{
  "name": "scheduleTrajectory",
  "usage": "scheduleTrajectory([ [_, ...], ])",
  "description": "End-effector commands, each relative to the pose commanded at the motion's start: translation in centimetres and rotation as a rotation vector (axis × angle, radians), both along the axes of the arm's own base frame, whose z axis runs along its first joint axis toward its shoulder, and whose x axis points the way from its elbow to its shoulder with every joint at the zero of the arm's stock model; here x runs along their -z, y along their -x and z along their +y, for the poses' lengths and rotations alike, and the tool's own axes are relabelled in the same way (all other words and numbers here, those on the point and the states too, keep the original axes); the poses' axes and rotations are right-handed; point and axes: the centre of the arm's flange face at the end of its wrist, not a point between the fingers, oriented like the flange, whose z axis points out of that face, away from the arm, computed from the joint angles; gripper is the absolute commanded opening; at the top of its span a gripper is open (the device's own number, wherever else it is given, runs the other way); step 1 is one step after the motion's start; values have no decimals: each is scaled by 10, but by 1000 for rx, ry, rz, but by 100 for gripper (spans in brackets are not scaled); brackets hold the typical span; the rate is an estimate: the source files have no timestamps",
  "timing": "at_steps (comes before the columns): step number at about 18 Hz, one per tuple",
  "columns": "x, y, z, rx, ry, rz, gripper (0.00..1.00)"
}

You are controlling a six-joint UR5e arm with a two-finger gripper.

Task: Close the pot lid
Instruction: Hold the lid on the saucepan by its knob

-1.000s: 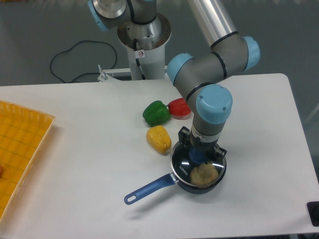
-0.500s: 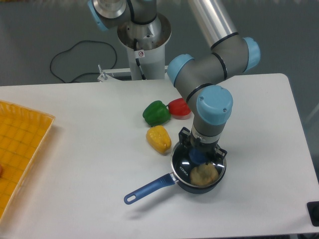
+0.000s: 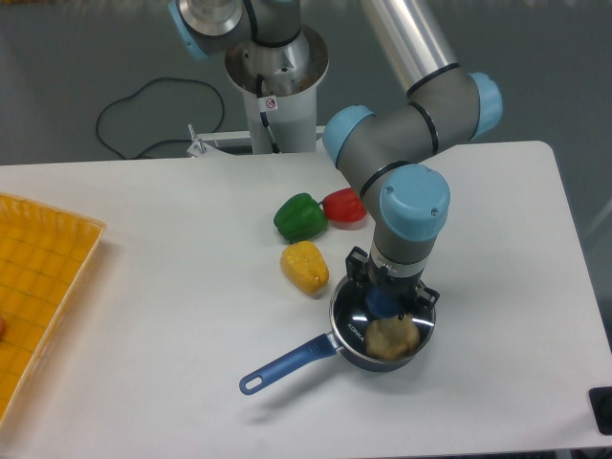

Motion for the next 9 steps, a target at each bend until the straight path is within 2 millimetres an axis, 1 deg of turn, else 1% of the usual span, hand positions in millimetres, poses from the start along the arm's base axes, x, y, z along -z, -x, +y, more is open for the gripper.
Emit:
scheduleTrajectory([
  [9, 2, -1, -2, 1, 5, -2, 48],
])
